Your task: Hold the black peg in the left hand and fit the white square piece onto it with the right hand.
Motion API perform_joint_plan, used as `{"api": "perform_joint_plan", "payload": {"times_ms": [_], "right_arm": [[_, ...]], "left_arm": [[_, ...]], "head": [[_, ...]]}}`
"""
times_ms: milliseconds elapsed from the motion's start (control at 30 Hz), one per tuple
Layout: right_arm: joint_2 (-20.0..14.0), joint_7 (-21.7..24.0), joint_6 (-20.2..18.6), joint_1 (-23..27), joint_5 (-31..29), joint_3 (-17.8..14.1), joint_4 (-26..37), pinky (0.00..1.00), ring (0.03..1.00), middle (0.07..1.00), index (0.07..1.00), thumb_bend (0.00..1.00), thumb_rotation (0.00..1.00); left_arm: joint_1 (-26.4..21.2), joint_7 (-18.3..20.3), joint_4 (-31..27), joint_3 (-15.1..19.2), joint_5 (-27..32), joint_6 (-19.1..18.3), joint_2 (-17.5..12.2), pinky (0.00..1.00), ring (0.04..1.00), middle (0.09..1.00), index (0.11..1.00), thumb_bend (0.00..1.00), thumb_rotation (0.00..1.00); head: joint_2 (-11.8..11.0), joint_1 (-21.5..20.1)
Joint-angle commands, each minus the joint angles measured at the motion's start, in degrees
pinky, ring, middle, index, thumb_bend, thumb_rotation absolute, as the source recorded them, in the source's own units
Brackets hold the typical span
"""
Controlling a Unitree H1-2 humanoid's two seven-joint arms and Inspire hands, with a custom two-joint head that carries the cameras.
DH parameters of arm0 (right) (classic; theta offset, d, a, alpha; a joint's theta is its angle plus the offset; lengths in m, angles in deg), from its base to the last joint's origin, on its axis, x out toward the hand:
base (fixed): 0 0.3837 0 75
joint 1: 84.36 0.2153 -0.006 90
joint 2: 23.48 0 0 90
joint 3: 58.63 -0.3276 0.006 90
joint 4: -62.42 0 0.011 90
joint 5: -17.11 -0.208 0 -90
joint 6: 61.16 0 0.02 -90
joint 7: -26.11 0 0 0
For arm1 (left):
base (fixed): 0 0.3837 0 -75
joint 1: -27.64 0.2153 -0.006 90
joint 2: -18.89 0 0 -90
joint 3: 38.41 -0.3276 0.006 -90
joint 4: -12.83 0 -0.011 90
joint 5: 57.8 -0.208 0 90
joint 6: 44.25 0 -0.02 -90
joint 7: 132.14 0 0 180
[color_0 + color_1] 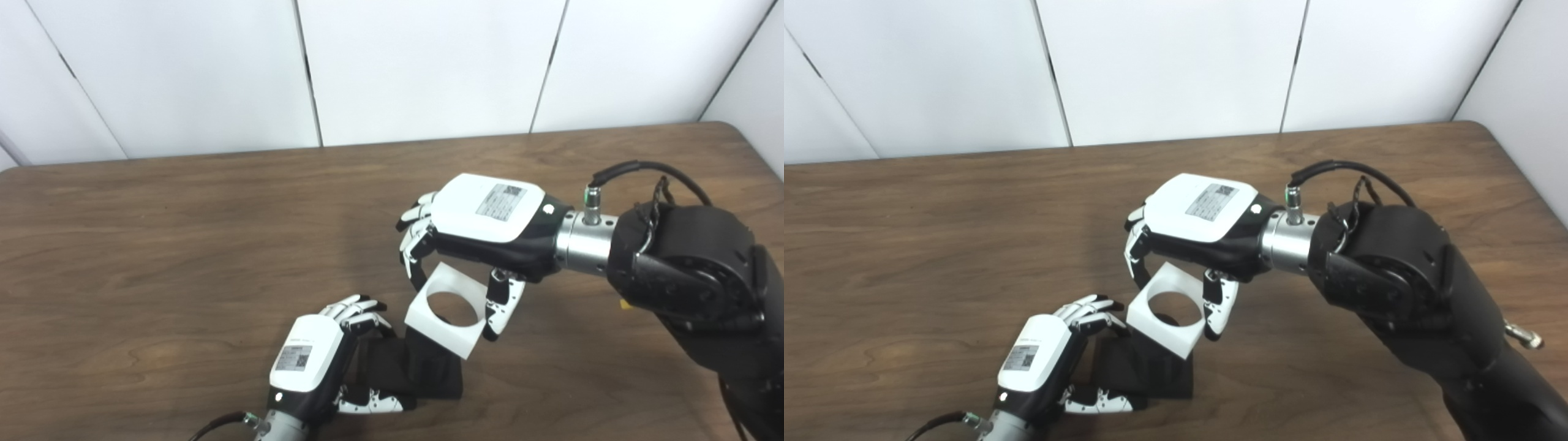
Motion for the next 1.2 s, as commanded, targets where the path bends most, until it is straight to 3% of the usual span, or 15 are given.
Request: {"api": "perform_joint_plan", "payload": {"times_ms": [0, 467, 1167], "right_arm": [[0.33, -0.13, -0.54, 1.29, 0.02, -0.59, 2.04, 0.89, 0.881, 0.746, 0.480, 0.53, 0.13], [2.43, 0.01, 1.18, -2.25, 1.71, 0.20, 1.65, 0.93, 0.910, 0.764, 0.482, 0.52, 0.13], [6.46, -2.61, 10.29, -4.61, 8.17, 2.21, -0.36, 0.96, 0.903, 0.756, 0.482, 0.52, 0.13]], "left_arm": [[0.39, 1.78, 0.67, -0.44, -0.10, -0.95, -0.12, 0.79, 0.859, 0.800, 0.489, 0.51, 0.05], [0.52, 2.42, -0.03, -0.72, -0.72, -1.88, 0.15, 0.78, 0.865, 0.807, 0.489, 0.51, 0.05], [0.59, 2.30, -0.50, -1.48, -0.06, -2.21, 0.40, 0.77, 0.860, 0.804, 0.488, 0.51, 0.05]], "head": [[0.12, 0.03], [0.63, 0.47], [1.14, 1.02]]}}
